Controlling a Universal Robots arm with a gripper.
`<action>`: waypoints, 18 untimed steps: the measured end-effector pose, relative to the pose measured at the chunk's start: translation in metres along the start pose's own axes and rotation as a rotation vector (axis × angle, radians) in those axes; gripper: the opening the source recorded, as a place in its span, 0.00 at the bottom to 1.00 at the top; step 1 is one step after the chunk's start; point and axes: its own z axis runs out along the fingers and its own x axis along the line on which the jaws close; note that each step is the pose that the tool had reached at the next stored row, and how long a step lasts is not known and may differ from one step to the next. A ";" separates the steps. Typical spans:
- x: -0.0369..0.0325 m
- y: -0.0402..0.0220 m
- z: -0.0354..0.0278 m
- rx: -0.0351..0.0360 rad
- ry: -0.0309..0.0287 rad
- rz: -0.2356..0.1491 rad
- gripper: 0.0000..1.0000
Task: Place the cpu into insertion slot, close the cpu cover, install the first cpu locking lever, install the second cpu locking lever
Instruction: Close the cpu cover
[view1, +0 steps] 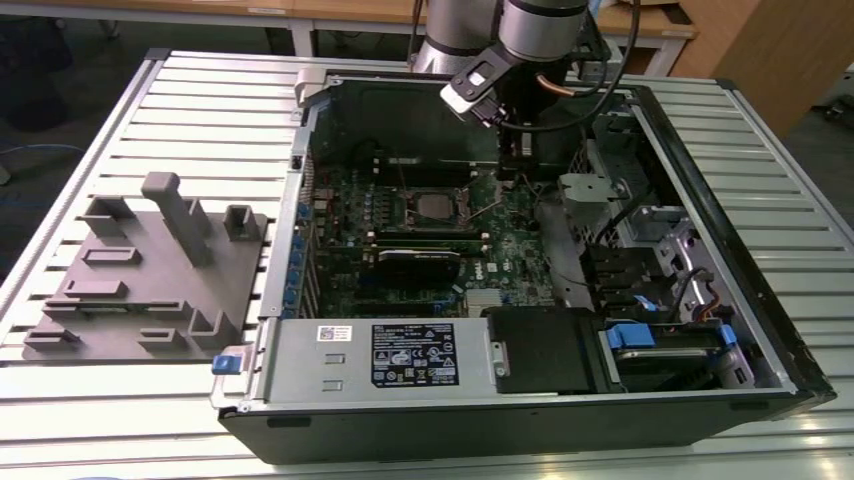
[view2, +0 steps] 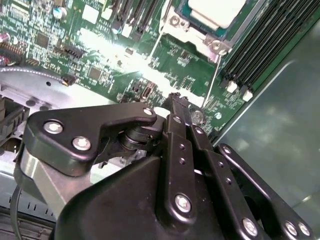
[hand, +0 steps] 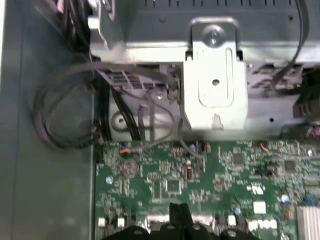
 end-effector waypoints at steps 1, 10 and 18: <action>0.0001 0.0016 0.0001 0.0000 0.0000 0.000 0.10; 0.0013 0.0143 0.0013 0.0000 0.0001 0.000 0.10; 0.0015 0.0145 0.0140 0.0000 -0.0002 0.000 0.10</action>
